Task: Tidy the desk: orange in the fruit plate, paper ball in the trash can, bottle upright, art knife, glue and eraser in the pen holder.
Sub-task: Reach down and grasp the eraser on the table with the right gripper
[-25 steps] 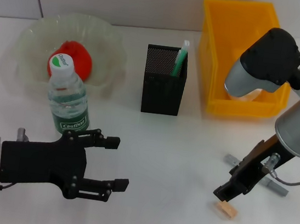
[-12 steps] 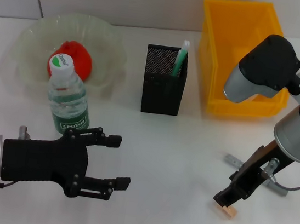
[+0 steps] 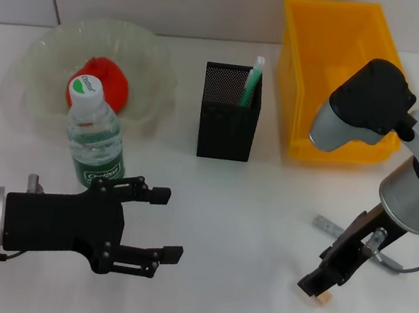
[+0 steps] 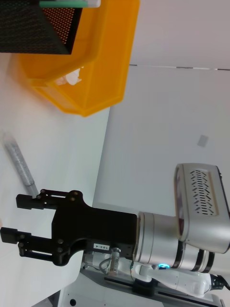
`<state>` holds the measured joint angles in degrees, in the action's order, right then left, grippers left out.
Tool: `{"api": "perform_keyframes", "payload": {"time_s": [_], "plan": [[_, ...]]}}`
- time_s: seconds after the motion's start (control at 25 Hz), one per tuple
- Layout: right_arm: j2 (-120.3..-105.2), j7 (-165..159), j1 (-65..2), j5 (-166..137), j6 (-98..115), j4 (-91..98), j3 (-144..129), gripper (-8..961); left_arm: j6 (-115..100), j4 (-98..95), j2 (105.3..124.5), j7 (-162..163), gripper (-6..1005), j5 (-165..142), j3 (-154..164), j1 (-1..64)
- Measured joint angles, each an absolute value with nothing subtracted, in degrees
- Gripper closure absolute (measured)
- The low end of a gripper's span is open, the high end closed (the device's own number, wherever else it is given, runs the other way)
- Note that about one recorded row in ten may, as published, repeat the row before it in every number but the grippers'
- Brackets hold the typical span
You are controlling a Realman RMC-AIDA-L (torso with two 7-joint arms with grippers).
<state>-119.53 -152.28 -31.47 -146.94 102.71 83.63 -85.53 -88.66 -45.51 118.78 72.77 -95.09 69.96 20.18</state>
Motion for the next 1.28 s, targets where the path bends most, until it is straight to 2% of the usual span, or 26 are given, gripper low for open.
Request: {"api": "perform_keyframes", "payload": {"time_s": [1.28], "plan": [[-119.35, -152.6, -31.8, -147.8, 100.5, 79.5, -88.5, 399, -88.6, -44.8, 118.83, 72.8, 138, -95.1, 70.0, 20.4]]}}
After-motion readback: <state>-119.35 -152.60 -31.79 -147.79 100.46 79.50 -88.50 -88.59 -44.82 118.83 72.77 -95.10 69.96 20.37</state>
